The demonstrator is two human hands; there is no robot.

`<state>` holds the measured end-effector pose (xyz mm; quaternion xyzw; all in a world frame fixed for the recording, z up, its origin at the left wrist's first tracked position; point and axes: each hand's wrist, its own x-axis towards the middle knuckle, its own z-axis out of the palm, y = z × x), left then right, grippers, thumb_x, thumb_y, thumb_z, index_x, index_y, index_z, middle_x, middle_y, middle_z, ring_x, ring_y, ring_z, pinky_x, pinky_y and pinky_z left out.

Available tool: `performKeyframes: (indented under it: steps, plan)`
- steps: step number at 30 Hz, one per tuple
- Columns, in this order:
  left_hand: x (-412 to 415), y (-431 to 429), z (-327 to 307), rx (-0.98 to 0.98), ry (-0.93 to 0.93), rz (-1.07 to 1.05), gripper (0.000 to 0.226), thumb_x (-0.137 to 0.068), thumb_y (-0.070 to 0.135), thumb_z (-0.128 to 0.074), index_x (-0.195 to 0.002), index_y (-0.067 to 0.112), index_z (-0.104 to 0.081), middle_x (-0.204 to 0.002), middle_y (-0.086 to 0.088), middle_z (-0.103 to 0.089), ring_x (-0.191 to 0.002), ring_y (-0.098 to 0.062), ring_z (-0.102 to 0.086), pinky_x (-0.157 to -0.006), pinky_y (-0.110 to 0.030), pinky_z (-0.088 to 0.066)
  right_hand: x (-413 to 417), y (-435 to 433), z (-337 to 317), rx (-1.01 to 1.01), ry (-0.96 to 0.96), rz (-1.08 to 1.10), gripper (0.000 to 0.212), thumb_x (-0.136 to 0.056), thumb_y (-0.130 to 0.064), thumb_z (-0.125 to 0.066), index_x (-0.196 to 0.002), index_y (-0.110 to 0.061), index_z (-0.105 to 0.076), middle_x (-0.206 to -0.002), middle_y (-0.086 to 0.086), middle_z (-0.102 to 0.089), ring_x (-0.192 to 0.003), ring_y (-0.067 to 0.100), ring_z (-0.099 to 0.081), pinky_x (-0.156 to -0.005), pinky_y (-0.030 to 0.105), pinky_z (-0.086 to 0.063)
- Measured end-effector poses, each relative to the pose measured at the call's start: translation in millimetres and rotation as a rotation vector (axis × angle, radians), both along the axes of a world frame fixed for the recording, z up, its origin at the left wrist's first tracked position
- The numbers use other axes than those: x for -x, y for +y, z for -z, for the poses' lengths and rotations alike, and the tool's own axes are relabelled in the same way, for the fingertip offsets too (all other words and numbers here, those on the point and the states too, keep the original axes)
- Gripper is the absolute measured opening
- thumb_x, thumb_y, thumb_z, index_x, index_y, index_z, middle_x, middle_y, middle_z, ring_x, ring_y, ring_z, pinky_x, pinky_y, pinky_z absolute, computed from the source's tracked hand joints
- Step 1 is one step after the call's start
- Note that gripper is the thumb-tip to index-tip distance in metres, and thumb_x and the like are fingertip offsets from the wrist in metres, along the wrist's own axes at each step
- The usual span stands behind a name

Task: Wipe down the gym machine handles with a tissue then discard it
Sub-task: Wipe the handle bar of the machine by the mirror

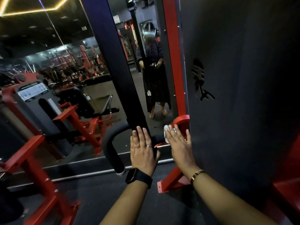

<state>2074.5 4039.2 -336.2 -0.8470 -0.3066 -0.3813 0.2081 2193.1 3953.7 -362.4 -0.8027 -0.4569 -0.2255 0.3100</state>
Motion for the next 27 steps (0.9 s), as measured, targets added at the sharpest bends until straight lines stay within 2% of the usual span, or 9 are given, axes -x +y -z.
performKeyframes:
  steps: [4, 7, 10, 14, 16, 19, 22, 25, 27]
  plan:
    - [-1, 0, 1, -0.041, 0.009, -0.043, 0.130, -0.063, 0.044, -0.075, -0.151, 0.000, 0.010, -0.159, -0.017, 0.019, -0.148, -0.031, 0.016, -0.121, -0.041, 0.007, 22, 19, -16, -0.069, -0.072, -0.151, 0.053, -0.081, -0.006, -0.041, -0.131, -0.010, -0.057, -0.138, 0.003, -0.055, -0.130, 0.019, -0.049, -0.111, 0.050, -0.013]
    - [-1, 0, 1, -0.048, 0.005, -0.046, 0.113, -0.072, 0.048, -0.055, -0.151, 0.000, 0.010, -0.159, -0.018, 0.019, -0.148, -0.032, 0.015, -0.121, -0.042, 0.006, 25, 14, -7, -0.050, -0.146, -0.227, 0.056, -0.082, -0.007, -0.042, -0.138, -0.013, -0.047, -0.147, 0.000, -0.043, -0.136, 0.016, -0.039, -0.110, 0.052, -0.017]
    - [-2, 1, 2, -0.036, 0.019, -0.043, 0.131, -0.062, 0.046, -0.074, -0.152, 0.001, 0.010, -0.159, -0.017, 0.019, -0.148, -0.031, 0.015, -0.121, -0.041, 0.007, 8, 2, 6, 0.011, -0.102, -0.131, 0.065, -0.083, -0.007, -0.033, -0.146, -0.022, -0.037, -0.154, -0.007, -0.031, -0.142, 0.015, -0.027, -0.112, 0.050, -0.014]
    - [-3, 2, 4, -0.026, 0.027, -0.069, 0.145, -0.051, 0.048, -0.084, -0.152, 0.001, 0.010, -0.159, -0.017, 0.019, -0.147, -0.030, 0.017, -0.120, -0.041, 0.009, 4, 9, -12, -0.043, 0.048, 0.011, 0.060, -0.080, -0.009, -0.029, -0.133, -0.017, -0.055, -0.140, -0.002, -0.053, -0.133, 0.021, -0.045, -0.108, 0.047, -0.013]
    - [-2, 3, 4, -0.062, 0.025, -0.080, 0.132, -0.062, 0.047, -0.076, -0.151, 0.000, 0.010, -0.159, -0.017, 0.019, -0.147, -0.030, 0.017, -0.120, -0.041, 0.009, 17, 20, -23, -0.089, 0.012, -0.066, 0.051, -0.080, -0.009, -0.036, -0.123, -0.011, -0.063, -0.130, 0.003, -0.061, -0.125, 0.023, -0.053, -0.107, 0.047, -0.014]
    - [2, 4, 3, -0.122, 0.025, -0.080, 0.108, -0.076, 0.043, -0.055, -0.151, 0.000, 0.008, -0.159, -0.018, 0.019, -0.147, -0.029, 0.017, -0.120, -0.041, 0.009, 34, 27, -18, -0.090, -0.069, -0.191, 0.046, -0.076, -0.005, -0.058, -0.121, -0.007, -0.063, -0.131, 0.005, -0.060, -0.128, 0.019, -0.050, -0.109, 0.049, -0.017]
    - [2, 6, 1, -0.115, 0.013, -0.047, 0.100, -0.078, 0.050, -0.041, -0.153, 0.003, 0.007, -0.160, -0.015, 0.016, -0.148, -0.027, 0.014, -0.121, -0.041, 0.007, 18, 15, -4, -0.088, -0.166, -0.191, 0.051, -0.084, -0.009, -0.040, -0.133, -0.011, -0.055, -0.143, 0.000, -0.048, -0.135, 0.017, -0.040, -0.110, 0.050, -0.019]
    - [2, 8, 2, -0.094, 0.029, -0.050, 0.108, -0.072, 0.050, -0.048, -0.153, 0.004, 0.007, -0.160, -0.014, 0.016, -0.149, -0.027, 0.013, -0.121, -0.041, 0.006, -4, 6, 2, -0.078, -0.012, -0.028, 0.061, -0.084, -0.002, -0.039, -0.141, -0.019, -0.046, -0.149, -0.005, -0.040, -0.141, 0.020, -0.030, -0.111, 0.048, -0.014]
    - [3, 8, 3, -0.101, 0.017, -0.039, 0.108, -0.071, 0.049, -0.047, -0.153, 0.005, 0.007, -0.160, -0.014, 0.015, -0.149, -0.027, 0.012, -0.121, -0.040, 0.006, -4, 11, -5, -0.105, 0.073, 0.017, 0.059, -0.081, 0.003, -0.044, -0.136, -0.017, -0.053, -0.143, -0.002, -0.049, -0.137, 0.024, -0.038, -0.110, 0.047, -0.016]
